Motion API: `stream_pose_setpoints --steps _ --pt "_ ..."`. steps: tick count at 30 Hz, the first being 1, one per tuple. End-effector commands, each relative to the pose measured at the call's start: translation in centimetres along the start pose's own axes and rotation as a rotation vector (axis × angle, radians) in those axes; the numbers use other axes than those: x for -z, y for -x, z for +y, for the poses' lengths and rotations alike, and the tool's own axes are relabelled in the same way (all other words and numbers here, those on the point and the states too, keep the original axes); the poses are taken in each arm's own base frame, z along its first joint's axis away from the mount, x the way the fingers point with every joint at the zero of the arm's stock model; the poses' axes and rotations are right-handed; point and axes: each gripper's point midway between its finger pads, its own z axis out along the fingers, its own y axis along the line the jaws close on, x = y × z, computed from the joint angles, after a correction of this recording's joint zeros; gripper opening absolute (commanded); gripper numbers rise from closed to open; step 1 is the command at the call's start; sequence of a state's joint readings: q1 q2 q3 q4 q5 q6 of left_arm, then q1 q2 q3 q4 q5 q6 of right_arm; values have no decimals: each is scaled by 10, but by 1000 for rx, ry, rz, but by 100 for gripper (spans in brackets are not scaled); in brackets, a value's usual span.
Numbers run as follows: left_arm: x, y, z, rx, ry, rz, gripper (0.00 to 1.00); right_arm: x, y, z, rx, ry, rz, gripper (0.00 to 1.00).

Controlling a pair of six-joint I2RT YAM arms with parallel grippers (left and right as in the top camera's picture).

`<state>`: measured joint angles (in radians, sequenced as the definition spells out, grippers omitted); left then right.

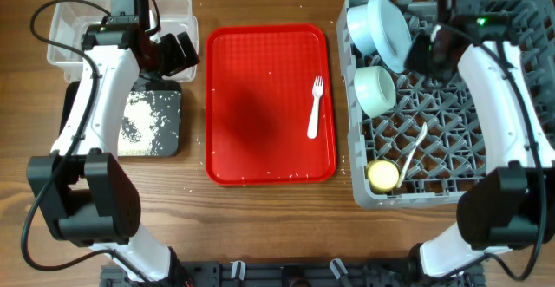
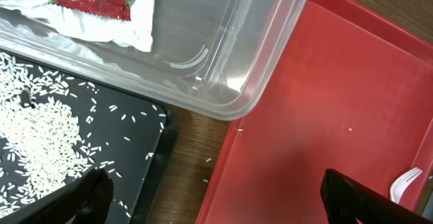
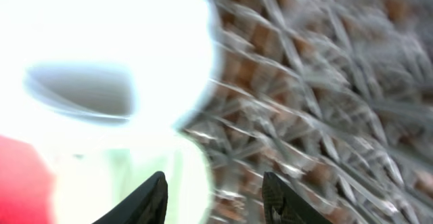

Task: Sort waste into correct bins and load items into the dishwasher rack
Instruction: 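Grasp the white fork on the red tray with the right gripper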

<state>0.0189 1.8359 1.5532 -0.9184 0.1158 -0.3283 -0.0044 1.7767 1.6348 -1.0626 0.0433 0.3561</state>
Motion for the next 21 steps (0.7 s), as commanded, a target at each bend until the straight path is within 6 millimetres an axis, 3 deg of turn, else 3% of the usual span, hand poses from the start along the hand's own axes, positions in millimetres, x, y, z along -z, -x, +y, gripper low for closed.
stream_pose_setpoints --steps 1,2,4,5,7,9,10,14,18,21 --pt "11 7 -1 0 -3 -34 100 60 8 96 225 279 -101 49" --pt "11 7 -1 0 -3 -34 100 72 -2 137 309 325 -144 54" --pt "11 7 -1 1 -3 -34 100 72 -20 183 349 331 -181 61" --pt "11 7 -1 1 -3 -34 100 67 -29 197 353 321 -181 61" --pt "11 7 -1 1 -3 -34 100 32 -59 224 359 294 -99 60" --pt "11 7 -1 0 -3 -34 100 3 -76 225 338 248 -18 57" --pt "11 7 -1 1 -3 -34 100 -28 -91 219 331 187 61 56" --pt "11 7 -1 1 -3 -34 100 -99 -123 202 350 58 216 55" --pt "11 7 -1 0 -3 -34 100 -136 -141 180 307 -48 300 55" --pt "11 7 -1 1 -3 -34 100 -141 -141 172 263 -65 322 54"
